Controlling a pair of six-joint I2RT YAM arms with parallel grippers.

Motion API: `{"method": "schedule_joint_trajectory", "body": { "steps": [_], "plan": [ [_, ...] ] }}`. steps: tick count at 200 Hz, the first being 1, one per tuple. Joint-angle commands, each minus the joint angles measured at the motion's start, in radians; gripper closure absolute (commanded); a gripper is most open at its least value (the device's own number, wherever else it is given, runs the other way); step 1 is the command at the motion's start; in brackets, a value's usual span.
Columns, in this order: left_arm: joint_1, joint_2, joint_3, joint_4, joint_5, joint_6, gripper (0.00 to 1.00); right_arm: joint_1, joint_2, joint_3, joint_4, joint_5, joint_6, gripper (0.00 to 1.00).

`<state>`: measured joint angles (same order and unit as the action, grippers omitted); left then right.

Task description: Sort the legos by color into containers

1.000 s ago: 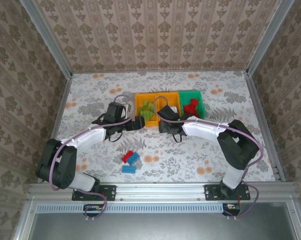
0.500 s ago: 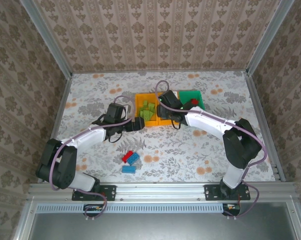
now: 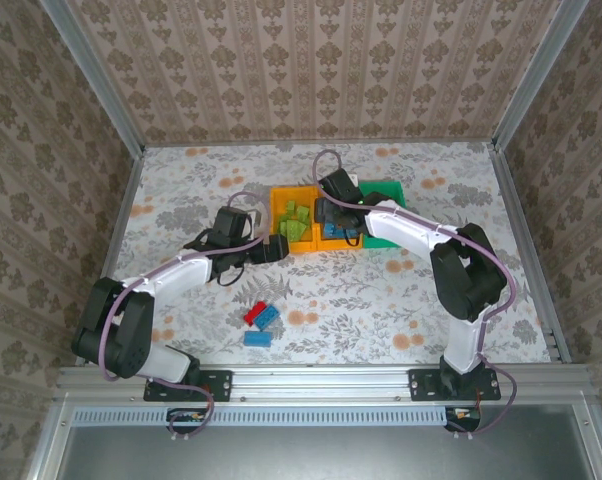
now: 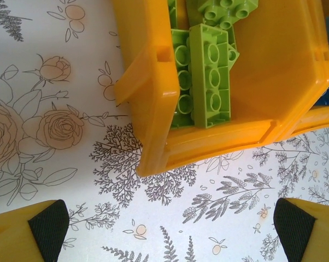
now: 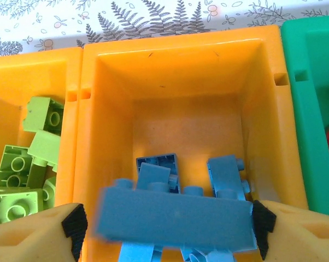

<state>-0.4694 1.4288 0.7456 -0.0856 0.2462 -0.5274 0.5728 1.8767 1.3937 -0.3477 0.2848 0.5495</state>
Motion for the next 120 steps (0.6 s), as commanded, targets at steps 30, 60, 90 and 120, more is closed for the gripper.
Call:
{"method": "schedule_joint_trajectory", "body": {
  "steps": [30,60,90,120],
  "plan": [
    [0.006,-0.027,-0.02,-0.025,-0.009,0.011,0.0,0.001,-0.082,-0.056,0.005,0.013,-0.009,0.13],
    [0.006,-0.028,-0.02,-0.027,-0.017,0.007,0.0,0.02,-0.135,-0.099,0.032,0.001,-0.036,0.12],
    [0.006,-0.039,-0.025,-0.04,-0.034,0.01,0.0,0.074,-0.213,-0.206,0.136,-0.042,-0.125,0.11],
    [0.051,-0.058,-0.038,-0.048,-0.045,0.015,0.0,0.15,-0.277,-0.342,0.234,-0.082,-0.156,0.11]
  ]
}}
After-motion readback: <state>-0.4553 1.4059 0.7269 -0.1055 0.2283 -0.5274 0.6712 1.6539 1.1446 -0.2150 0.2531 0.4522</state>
